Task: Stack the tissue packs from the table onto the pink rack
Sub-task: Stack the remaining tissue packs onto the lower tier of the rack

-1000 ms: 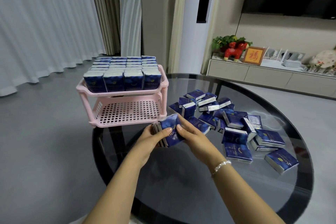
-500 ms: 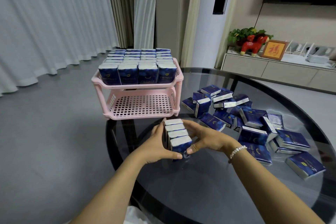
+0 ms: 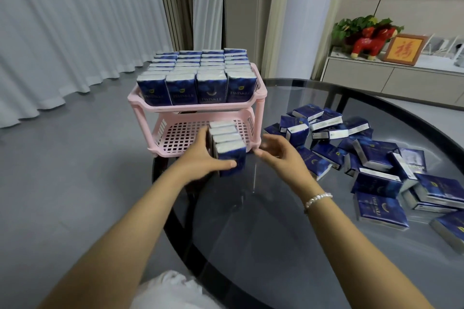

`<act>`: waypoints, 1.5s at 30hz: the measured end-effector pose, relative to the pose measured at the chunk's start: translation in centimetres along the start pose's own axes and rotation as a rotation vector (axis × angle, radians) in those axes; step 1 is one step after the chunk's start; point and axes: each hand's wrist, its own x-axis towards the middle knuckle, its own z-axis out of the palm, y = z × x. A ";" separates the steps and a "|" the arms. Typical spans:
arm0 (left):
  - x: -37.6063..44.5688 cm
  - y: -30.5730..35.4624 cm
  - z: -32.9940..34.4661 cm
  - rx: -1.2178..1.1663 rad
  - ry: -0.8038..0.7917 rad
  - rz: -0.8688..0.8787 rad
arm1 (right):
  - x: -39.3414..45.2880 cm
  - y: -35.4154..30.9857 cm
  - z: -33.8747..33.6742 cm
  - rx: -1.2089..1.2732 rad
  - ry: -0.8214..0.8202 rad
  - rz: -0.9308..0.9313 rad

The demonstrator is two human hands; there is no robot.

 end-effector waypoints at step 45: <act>11.6 -0.3 2.7 0.188 -0.100 0.011 | 3.6 3.1 4.2 -0.098 0.298 0.025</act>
